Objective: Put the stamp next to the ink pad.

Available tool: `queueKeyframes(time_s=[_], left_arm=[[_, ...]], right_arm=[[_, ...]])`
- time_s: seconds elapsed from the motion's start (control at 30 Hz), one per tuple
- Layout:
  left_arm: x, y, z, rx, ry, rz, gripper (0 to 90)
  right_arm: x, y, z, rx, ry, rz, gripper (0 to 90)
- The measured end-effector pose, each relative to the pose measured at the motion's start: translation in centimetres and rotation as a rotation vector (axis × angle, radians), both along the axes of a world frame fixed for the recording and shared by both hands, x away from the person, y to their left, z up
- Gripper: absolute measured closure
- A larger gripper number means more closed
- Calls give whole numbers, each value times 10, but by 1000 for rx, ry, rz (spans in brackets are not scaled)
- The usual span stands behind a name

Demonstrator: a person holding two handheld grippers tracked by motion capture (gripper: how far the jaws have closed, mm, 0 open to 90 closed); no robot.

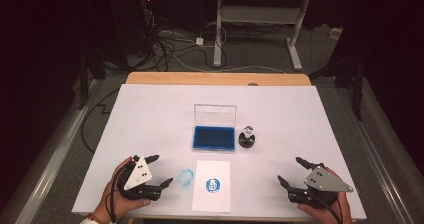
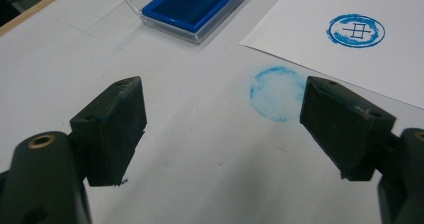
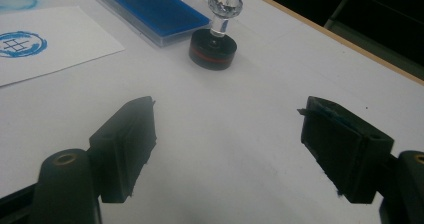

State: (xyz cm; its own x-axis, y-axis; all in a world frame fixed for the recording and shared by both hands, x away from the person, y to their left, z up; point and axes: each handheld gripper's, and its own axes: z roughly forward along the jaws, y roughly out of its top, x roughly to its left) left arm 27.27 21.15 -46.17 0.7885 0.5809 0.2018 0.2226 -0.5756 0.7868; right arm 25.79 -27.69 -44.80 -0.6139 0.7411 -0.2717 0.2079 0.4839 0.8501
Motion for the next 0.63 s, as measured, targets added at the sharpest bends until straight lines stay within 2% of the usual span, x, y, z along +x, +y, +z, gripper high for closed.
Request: queueKeyframes(time_s=[0.37, 0.63], left_arm=[[1, -1, 0, 2, 2, 0, 180], [5, 0, 0, -7, 13, 7, 179]], right_arm=[[-1, 0, 2, 0, -14, 2, 231], [1, -1, -1, -5, -2, 3, 221]])
